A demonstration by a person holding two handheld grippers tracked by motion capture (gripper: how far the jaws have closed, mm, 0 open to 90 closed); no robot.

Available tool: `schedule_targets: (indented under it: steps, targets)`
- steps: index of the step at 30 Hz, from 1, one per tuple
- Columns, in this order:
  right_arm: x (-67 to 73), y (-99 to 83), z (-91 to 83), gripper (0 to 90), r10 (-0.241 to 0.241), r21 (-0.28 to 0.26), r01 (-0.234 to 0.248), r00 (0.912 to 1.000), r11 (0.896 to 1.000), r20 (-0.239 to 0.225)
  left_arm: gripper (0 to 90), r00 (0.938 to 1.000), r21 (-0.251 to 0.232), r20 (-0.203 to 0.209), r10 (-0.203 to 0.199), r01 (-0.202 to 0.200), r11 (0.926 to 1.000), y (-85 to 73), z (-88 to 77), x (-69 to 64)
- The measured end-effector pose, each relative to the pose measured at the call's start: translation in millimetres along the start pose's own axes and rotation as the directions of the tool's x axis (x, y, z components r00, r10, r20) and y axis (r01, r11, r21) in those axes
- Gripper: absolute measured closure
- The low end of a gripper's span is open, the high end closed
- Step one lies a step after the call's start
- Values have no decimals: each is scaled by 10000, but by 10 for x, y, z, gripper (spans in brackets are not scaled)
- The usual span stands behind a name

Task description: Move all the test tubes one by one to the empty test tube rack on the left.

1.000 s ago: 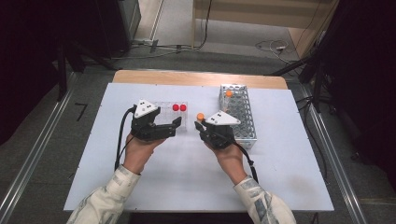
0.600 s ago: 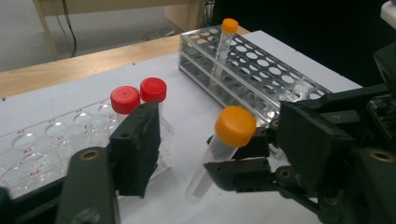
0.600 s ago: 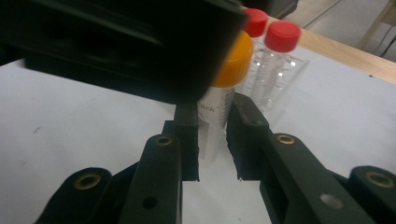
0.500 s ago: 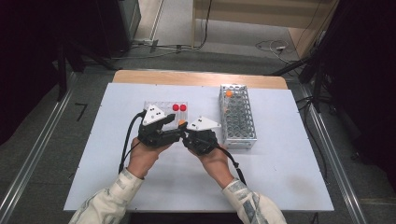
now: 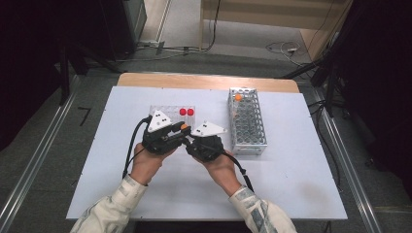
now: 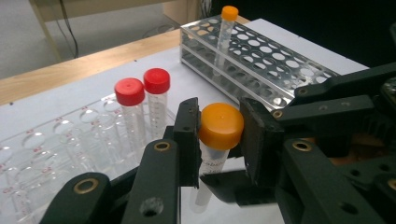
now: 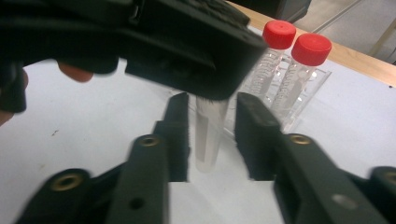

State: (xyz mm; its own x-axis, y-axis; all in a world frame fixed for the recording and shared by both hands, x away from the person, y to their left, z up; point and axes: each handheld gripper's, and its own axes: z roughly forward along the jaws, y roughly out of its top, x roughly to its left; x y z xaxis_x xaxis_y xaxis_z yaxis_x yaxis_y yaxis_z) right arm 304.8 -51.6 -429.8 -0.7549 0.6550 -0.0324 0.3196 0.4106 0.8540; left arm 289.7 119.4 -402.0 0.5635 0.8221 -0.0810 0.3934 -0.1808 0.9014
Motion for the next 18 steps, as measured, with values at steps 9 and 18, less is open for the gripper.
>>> schedule_targets:
  steps: [9,18]
  targets:
    - [-145,-56,-87,383,194,117,-193,9998,9997,-78,699,9973,-196,-535,-511,501,9986,53,-103,189]
    - [-284,-107,-162,255,471,287,-478,9986,9984,236,699,9909,-633,-1051,-837,773,9950,146,-223,350]
